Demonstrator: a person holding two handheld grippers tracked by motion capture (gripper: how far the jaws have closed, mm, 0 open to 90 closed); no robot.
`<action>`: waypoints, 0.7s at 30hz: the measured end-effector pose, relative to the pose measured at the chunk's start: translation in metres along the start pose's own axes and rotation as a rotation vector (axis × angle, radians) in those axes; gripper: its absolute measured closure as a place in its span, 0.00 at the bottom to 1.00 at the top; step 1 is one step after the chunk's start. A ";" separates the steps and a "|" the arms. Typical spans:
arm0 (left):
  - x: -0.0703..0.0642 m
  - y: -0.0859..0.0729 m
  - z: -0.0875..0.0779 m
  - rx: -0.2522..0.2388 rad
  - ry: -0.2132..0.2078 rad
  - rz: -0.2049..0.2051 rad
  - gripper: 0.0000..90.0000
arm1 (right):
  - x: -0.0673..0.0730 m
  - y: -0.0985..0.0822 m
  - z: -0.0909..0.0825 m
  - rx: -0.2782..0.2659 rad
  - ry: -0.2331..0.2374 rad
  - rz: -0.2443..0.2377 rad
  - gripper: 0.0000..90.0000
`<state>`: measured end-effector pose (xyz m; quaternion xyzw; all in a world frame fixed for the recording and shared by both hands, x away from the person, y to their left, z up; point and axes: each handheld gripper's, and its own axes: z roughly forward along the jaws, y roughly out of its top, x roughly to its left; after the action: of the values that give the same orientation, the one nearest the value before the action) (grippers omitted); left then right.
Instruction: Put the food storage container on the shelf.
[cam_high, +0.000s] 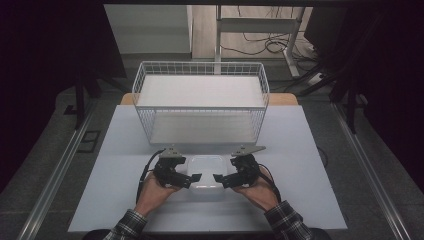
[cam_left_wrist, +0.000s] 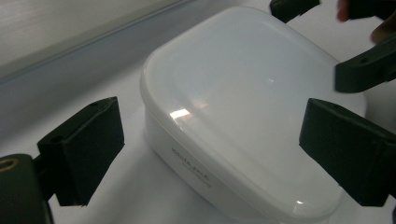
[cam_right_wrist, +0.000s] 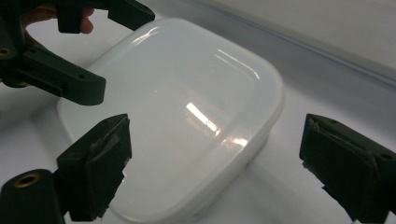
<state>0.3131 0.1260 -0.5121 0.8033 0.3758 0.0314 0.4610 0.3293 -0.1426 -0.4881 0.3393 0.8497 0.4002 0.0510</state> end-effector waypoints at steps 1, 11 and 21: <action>0.001 -0.001 0.000 -0.002 -0.018 -0.010 0.10 | 0.000 -0.001 0.002 0.005 0.015 0.011 0.13; -0.012 -0.015 -0.017 0.003 -0.064 -0.084 0.37 | -0.002 -0.013 -0.011 0.045 0.120 0.176 0.40; -0.020 -0.016 -0.033 -0.071 0.029 -0.133 0.81 | 0.008 -0.015 -0.037 -0.019 0.025 0.212 0.84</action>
<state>0.2768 0.1420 -0.4995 0.7591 0.4336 0.0255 0.4848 0.3018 -0.1688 -0.4723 0.4218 0.8058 0.4157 0.0009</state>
